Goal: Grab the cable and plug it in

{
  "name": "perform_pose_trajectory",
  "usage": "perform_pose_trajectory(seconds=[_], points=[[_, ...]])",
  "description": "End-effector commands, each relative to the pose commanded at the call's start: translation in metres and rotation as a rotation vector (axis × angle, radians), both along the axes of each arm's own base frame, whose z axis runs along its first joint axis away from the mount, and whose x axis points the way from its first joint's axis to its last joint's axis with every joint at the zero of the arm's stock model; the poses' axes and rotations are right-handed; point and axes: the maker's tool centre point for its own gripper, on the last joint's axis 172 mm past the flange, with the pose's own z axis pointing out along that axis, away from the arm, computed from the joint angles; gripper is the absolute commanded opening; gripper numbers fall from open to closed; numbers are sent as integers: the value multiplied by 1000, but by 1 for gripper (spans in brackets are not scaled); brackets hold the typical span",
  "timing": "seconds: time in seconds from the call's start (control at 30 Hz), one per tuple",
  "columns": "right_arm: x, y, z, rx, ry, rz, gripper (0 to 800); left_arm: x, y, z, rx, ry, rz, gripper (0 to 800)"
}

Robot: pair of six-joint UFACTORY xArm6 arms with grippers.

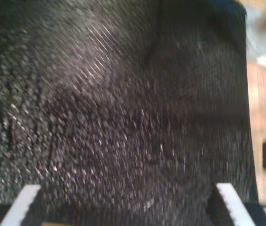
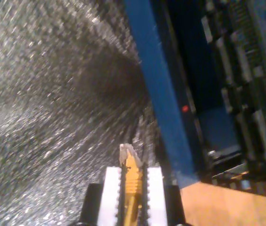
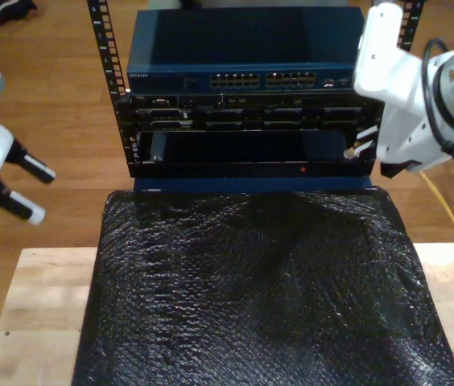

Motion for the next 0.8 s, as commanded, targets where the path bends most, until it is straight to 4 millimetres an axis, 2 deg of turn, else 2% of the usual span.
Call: perform_pose_trajectory(seconds=[0.13, 0.33, 0.47, 0.67, 0.8], points=[[0, -3, -15, -20, 34, -1, 0, -36, 26, -22, 13, -15, -58, 797], [-1, -6, -26, -40, 54, -6, 0, -101, 31, -39, 29, -21, -186, 798], [-1, -6, -28, -44, 58, -5, 0, -139, 42, -52, 48, -7, -223, 798], [-2, -6, -29, -43, 63, -5, 0, -188, 66, -72, -38, -59, -233, 798], [-3, -6, -31, -43, 66, -6, 0, -231, 73, -93, -98, -71, -248, 798]])
